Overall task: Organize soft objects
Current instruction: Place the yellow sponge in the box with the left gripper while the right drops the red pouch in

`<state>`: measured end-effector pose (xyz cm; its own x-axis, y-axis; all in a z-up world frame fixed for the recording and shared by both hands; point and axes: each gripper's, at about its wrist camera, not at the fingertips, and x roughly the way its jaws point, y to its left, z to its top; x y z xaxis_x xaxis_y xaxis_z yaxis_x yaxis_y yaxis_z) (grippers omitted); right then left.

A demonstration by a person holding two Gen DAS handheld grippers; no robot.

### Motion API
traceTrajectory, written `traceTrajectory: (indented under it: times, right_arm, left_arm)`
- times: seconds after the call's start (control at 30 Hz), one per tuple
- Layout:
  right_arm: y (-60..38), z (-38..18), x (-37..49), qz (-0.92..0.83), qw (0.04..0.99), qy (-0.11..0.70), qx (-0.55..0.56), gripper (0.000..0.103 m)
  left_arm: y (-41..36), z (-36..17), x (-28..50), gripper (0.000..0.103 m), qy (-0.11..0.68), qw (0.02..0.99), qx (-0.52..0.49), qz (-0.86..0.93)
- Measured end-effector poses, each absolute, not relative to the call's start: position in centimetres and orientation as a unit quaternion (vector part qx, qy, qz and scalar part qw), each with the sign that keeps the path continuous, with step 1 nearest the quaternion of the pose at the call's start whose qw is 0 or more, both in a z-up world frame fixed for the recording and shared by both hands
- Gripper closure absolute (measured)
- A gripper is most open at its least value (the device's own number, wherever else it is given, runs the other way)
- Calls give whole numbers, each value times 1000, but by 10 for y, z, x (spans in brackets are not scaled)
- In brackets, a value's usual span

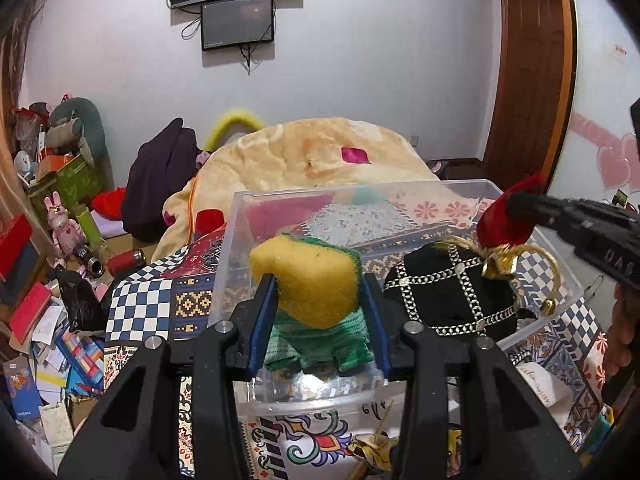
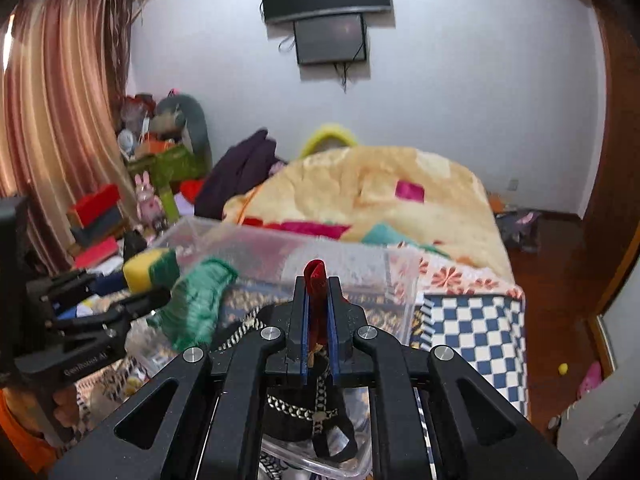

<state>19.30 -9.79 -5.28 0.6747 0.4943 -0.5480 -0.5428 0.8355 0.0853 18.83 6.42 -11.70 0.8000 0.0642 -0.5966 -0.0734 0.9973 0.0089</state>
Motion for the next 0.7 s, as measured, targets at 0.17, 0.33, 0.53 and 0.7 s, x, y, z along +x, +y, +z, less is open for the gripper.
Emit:
traceTrajectory:
  times: [0.17,0.33,0.53,0.7]
  right_arm:
    - [-93,-58,192,268,913,298,-79,61]
    - [-97,-52,178,268,917,275,-108,25]
    - [-97,-38,152,272,921,242,-139,19]
    - [-105,-29,127,287,925,218,-121,12]
  left_arm:
    - [59,-116,185,35,305,951,-1,46]
    - [59,-108,173,23,296,955,-10,33]
    - [57,-91,144,11,266,964,-17,19]
    - [56,-84,119,6,251,968,-27,5]
